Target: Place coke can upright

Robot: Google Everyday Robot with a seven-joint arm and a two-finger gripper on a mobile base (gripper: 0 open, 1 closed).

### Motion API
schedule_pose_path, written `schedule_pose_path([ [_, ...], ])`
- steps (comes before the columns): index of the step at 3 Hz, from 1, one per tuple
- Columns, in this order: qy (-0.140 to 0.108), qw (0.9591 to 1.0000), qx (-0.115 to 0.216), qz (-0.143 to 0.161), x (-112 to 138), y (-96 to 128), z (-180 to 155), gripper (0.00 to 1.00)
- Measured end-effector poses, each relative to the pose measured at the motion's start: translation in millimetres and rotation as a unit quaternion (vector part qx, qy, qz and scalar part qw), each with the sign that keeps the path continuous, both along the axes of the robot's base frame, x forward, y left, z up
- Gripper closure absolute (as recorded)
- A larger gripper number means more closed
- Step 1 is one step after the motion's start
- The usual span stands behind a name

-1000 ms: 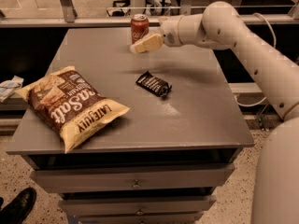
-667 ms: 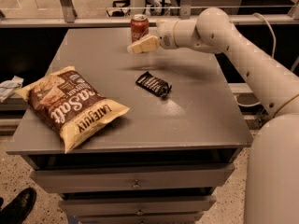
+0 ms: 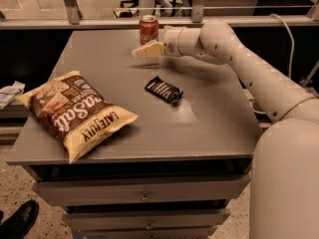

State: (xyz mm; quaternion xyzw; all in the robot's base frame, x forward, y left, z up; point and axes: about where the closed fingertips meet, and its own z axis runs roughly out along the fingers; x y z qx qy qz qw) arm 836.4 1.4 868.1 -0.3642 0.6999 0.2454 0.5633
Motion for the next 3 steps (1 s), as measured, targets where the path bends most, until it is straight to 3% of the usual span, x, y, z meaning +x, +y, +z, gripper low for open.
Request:
schedule_pose_path([
  [1,-0.002,0.9999,-0.004,-0.011,7,0,-6,0.00],
  [3,-0.011,0.9993,0.007,-0.034,12,0,-18,0.46],
])
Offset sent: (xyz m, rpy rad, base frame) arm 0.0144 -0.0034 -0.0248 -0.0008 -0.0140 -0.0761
